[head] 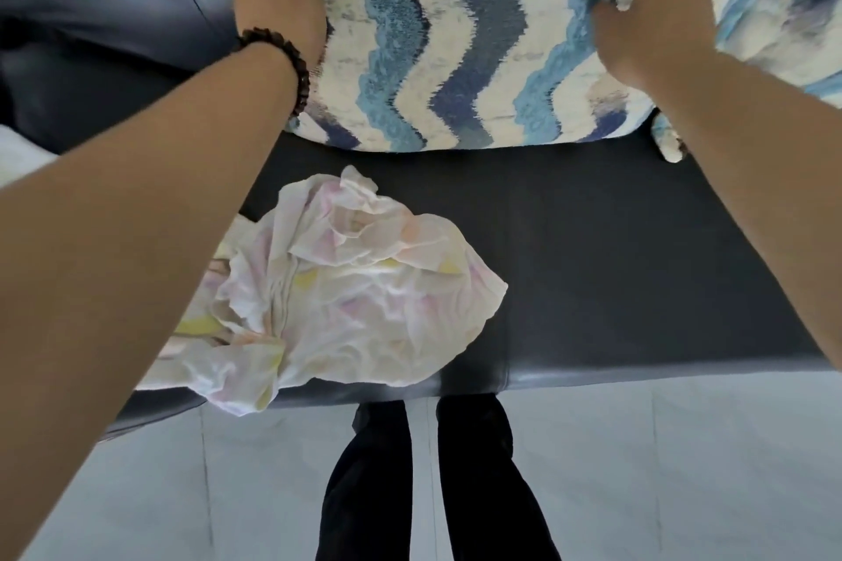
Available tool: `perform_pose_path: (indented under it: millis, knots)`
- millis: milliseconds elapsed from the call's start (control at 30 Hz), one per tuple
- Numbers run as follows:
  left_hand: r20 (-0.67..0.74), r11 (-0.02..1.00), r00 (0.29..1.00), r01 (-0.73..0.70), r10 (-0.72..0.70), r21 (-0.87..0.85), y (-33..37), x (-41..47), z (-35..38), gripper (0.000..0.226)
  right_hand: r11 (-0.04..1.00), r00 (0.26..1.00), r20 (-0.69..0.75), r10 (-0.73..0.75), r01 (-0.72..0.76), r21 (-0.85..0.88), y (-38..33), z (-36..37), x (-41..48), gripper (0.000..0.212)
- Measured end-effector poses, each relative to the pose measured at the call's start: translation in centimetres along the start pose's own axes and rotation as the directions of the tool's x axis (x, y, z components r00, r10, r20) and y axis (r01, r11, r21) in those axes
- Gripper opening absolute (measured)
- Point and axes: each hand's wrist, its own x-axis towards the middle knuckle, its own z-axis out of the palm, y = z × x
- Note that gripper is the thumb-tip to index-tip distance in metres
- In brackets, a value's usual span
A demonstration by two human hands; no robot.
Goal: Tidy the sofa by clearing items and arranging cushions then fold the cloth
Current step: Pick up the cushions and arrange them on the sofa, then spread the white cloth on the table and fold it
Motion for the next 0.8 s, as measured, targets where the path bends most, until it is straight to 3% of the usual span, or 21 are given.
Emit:
perform_pose_path:
  millis: [67,133,267,333,433,533,600,667,733,800]
  knots:
    - [0.06,0.992,0.998,-0.027,0.035,-0.125,-0.3,-1.7,-1.4,0.008,0.998,1.0,-0.01,-0.005,0.005,0.058,-1.2,-0.9,-0.9,0.059]
    - [0.102,0.98,0.987,-0.108,0.126,-0.166,-1.6,-4.6,-3.3,0.037,0.989,0.997,-0.026,-0.067,0.07,0.129,-2.5,-1.6,-2.8,0.065]
    - [0.099,0.976,0.972,-0.215,0.213,0.01,-7.8,-10.7,-6.9,0.047,0.953,0.972,0.059,-0.227,0.209,0.218,-5.6,1.0,-9.4,0.063]
    - [0.113,0.984,0.987,-0.127,0.113,0.128,-12.1,-14.2,-8.6,0.047,0.93,0.936,0.14,-0.324,0.288,0.228,-7.8,4.2,-13.1,0.063]
    - [0.233,0.945,0.973,-0.069,-0.008,0.32,-19.7,-18.6,-11.4,0.056,0.9,0.82,0.376,-0.433,0.371,0.227,-11.2,9.8,-18.3,0.064]
    - [0.453,0.747,0.891,-0.28,-0.032,0.603,-27.0,-20.6,-15.3,0.092,0.829,0.615,0.579,-0.535,0.516,0.218,-14.0,14.7,-23.3,0.062]
    - [0.515,0.63,0.85,-0.342,-0.11,0.698,-30.8,-20.9,-18.7,0.111,0.753,0.48,0.655,-0.584,0.622,0.215,-15.7,17.1,-26.2,0.063]
    - [0.521,0.556,0.847,-0.384,-0.106,0.737,-33.3,-21.0,-21.6,0.105,0.73,0.411,0.705,-0.578,0.647,0.222,-17.2,18.7,-28.5,0.068]
    - [0.53,0.522,0.848,-0.446,-0.013,0.727,-34.2,-21.4,-23.0,0.072,0.738,0.386,0.732,-0.562,0.634,0.232,-18.7,19.7,-31.0,0.082]
    - [0.447,0.59,0.886,-0.426,0.12,0.686,-33.4,-21.9,-22.6,0.035,0.767,0.39,0.723,-0.57,0.568,0.298,-20.2,19.9,-33.4,0.102]
